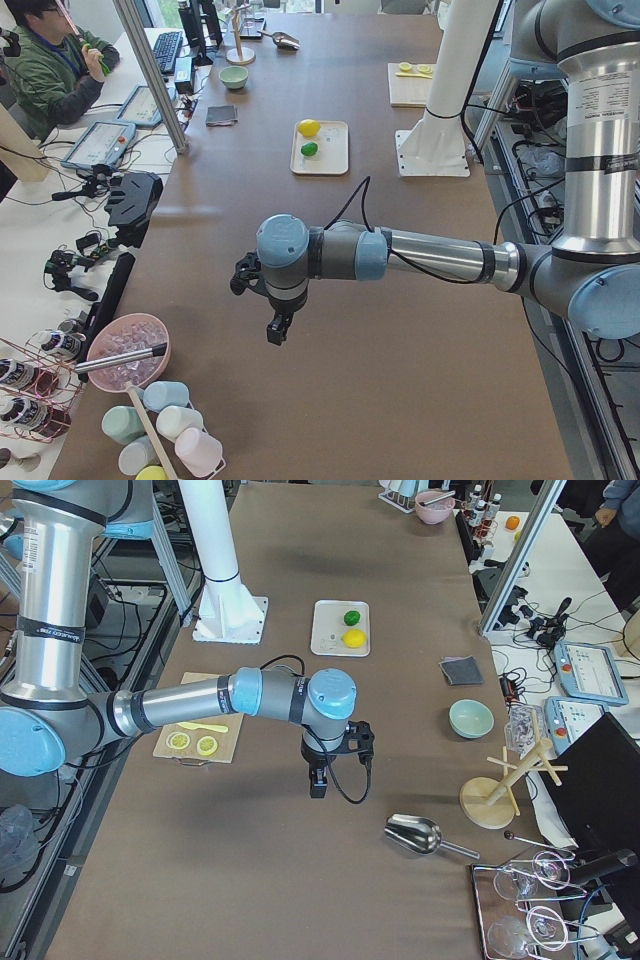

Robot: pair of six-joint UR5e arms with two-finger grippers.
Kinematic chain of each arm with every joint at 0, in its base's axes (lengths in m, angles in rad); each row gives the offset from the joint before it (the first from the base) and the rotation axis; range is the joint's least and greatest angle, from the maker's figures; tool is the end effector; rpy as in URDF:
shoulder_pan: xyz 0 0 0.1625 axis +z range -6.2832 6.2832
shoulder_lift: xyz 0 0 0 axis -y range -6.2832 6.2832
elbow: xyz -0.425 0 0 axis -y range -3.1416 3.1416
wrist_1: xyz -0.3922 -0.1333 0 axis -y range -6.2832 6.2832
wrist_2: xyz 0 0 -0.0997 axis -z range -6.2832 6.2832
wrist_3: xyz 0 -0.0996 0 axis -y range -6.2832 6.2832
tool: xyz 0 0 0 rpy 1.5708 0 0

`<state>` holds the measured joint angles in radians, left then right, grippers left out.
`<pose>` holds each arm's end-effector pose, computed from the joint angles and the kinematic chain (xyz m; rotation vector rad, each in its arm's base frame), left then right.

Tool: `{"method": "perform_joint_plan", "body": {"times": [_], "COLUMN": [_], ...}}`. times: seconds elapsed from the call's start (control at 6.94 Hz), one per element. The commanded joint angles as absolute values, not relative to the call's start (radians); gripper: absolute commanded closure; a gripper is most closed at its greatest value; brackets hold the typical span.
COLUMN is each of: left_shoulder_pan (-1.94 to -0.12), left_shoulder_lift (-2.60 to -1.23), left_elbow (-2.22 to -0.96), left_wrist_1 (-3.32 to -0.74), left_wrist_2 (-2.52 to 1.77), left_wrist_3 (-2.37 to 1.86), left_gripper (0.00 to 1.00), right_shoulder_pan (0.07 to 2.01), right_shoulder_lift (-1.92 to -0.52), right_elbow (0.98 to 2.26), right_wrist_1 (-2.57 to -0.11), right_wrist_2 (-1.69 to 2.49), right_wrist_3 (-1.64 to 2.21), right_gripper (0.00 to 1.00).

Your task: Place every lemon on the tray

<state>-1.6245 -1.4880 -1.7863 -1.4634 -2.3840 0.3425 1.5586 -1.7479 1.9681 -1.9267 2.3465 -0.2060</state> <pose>-0.0853 -0.4511 0.6000 0.1841 0.7954 0.2829 0.0587 -0.3978 0.5791 -0.0533 -0.7841 -0.1542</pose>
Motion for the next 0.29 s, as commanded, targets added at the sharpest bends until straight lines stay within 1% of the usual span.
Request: {"method": "perform_joint_plan", "body": {"times": [0.0,0.14], "left_shoulder_pan": [-1.624,-1.624], "left_shoulder_lift": [-1.488,-1.488], "left_elbow": [-1.787,-1.787], "left_wrist_1": [-1.465,-1.465], "left_wrist_2": [-2.387,-2.387], "left_wrist_3": [0.344,0.344], "left_gripper": [0.01,0.01], "right_shoulder_pan": [1.539,1.536], "right_shoulder_lift": [-1.749,-1.749], "right_elbow": [1.968,1.968], "right_wrist_1": [-1.927,-1.927], "right_wrist_2": [2.345,2.345], "right_wrist_3": [-0.207,-0.207], "right_gripper": [0.0,0.0]}}
